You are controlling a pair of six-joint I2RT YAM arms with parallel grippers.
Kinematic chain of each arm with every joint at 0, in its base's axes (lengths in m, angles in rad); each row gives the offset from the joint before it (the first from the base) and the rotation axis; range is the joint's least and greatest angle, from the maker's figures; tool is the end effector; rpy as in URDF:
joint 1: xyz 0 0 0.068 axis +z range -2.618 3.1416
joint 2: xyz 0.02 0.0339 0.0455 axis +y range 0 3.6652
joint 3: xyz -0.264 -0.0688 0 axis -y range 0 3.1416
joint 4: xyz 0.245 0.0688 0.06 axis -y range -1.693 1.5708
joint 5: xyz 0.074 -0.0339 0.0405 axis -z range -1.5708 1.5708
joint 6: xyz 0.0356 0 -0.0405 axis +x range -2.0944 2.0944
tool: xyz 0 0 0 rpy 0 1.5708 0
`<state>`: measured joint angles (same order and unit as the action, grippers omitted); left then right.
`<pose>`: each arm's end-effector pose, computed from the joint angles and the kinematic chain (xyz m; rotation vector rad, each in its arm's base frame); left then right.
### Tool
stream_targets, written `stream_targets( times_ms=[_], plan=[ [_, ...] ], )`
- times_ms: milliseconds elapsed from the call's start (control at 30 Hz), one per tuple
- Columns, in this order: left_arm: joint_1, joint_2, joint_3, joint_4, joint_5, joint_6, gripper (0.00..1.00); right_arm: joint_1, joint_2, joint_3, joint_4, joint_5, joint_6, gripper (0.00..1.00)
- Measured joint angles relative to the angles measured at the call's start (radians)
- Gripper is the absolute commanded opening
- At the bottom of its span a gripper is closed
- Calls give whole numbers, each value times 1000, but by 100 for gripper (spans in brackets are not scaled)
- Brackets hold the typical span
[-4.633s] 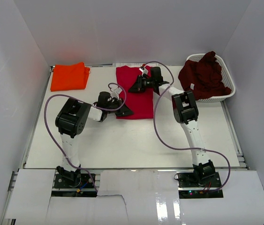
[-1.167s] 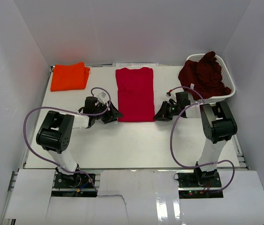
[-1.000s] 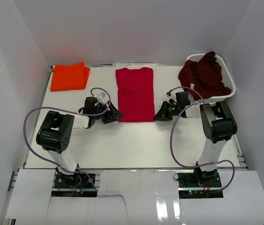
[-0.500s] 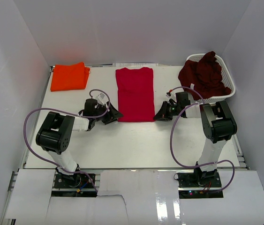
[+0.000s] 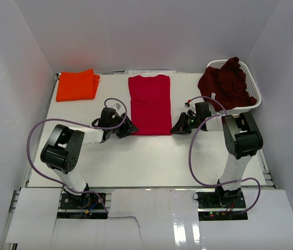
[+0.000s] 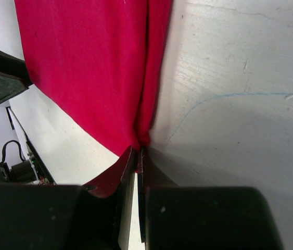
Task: Fold and stack the t-shirts
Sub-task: Grab one side of the 2/3 rectangular tshirt with both arms
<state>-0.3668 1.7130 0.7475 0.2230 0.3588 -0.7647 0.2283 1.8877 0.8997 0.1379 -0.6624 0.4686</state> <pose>0.2991 -0.1283 0.1349 -0.2936 2.4470 -0.9550 0.3404 0.1016 0.1161 -0.0216 2.4816 1.1121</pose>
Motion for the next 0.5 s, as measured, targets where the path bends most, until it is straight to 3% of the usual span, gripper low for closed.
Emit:
stream_targets(
  times_ms=[267, 400, 433, 500],
  plan=[
    [-3, -3, 1, -28, -18, -16, 62, 0, 0, 0, 0, 0, 0, 8],
    [-2, -5, -5, -27, -22, -23, 56, 0, 0, 0, 0, 0, 0, 8],
    [-2, -5, -6, -28, -23, -23, 47, 0, 0, 0, 0, 0, 0, 8],
    [-2, 0, -10, -31, -26, -27, 40, 0, 0, 0, 0, 0, 0, 8]
  ],
)
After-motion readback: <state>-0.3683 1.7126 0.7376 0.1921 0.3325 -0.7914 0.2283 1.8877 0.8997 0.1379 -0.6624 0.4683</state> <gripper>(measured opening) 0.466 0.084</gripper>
